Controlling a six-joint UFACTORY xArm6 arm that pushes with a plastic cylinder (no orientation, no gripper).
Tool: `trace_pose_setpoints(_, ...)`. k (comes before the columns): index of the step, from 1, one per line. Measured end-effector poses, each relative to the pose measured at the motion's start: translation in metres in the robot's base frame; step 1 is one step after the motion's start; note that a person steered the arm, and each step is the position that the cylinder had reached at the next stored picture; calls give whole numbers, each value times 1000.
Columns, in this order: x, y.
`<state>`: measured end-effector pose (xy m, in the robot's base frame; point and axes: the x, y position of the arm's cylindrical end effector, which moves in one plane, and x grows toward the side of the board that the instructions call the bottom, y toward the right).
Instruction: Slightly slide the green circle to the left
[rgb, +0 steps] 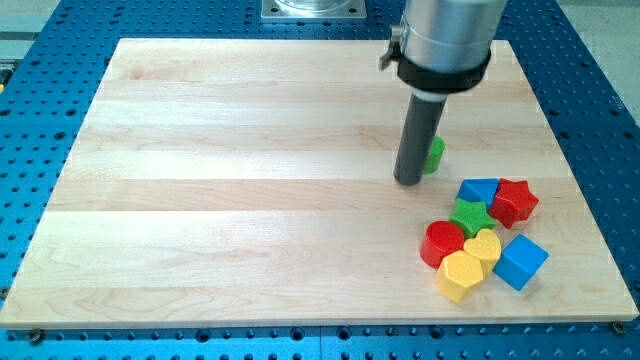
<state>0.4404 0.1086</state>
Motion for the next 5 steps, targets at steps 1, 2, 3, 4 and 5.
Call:
trace_pose_setpoints(1, -33, 33)
trace_pose_setpoints(2, -50, 28)
trace_pose_setpoints(3, -90, -74)
trace_pose_setpoints(4, -136, -49)
trace_pose_setpoints(5, -146, 54)
